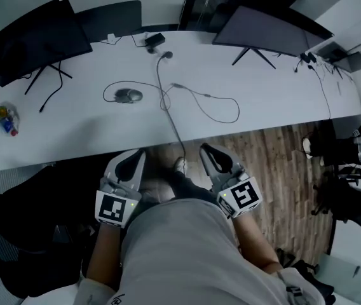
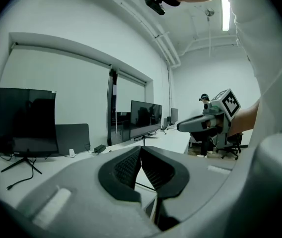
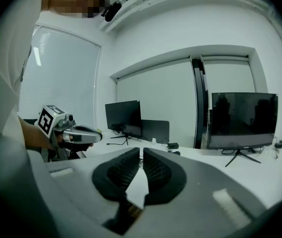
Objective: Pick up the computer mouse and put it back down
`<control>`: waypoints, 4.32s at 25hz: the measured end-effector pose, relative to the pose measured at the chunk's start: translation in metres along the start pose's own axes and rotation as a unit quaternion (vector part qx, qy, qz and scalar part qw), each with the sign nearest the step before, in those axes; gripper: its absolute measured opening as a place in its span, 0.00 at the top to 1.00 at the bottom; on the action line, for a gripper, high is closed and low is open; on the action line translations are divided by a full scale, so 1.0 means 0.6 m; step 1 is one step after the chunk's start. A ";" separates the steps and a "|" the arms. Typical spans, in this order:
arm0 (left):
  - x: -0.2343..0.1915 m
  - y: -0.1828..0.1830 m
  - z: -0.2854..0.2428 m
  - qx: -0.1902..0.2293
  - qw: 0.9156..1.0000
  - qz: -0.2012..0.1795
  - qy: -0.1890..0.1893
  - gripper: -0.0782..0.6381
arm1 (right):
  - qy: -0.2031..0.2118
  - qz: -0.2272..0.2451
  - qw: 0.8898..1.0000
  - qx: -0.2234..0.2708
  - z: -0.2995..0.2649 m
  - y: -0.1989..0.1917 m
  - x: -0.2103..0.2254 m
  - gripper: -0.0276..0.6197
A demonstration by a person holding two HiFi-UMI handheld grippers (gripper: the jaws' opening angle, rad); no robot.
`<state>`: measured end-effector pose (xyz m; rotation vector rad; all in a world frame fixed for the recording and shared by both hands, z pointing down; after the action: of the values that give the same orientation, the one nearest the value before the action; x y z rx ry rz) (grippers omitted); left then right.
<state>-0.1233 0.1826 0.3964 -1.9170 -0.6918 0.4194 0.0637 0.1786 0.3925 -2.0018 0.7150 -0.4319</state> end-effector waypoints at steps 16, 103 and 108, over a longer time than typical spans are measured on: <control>0.013 0.099 -0.270 -0.060 0.997 -0.039 0.025 0.88 | 0.063 0.010 0.998 0.011 -0.044 0.016 0.275 0.92; -0.309 -0.237 -0.481 -0.387 0.870 -0.224 -0.209 0.46 | -0.088 -0.072 0.986 -0.123 -0.160 0.011 0.279 0.92; -0.300 -0.176 -0.465 -0.362 0.894 -0.190 -0.181 0.46 | -0.072 -0.068 0.989 -0.106 -0.159 0.016 0.287 0.92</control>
<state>-0.1346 -0.0934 0.6085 -2.3265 -1.6191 0.2870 0.1397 0.0016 0.4347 -2.2653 0.5548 -0.2979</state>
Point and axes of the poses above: the fingertips, and each gripper's own axes: z backward along the fingers, x to its right, y out of its top, the point moved 3 cm from there along z, backward along the fingers, and after that the axes turned 15 degrees about -x, right-handed, at the moved point
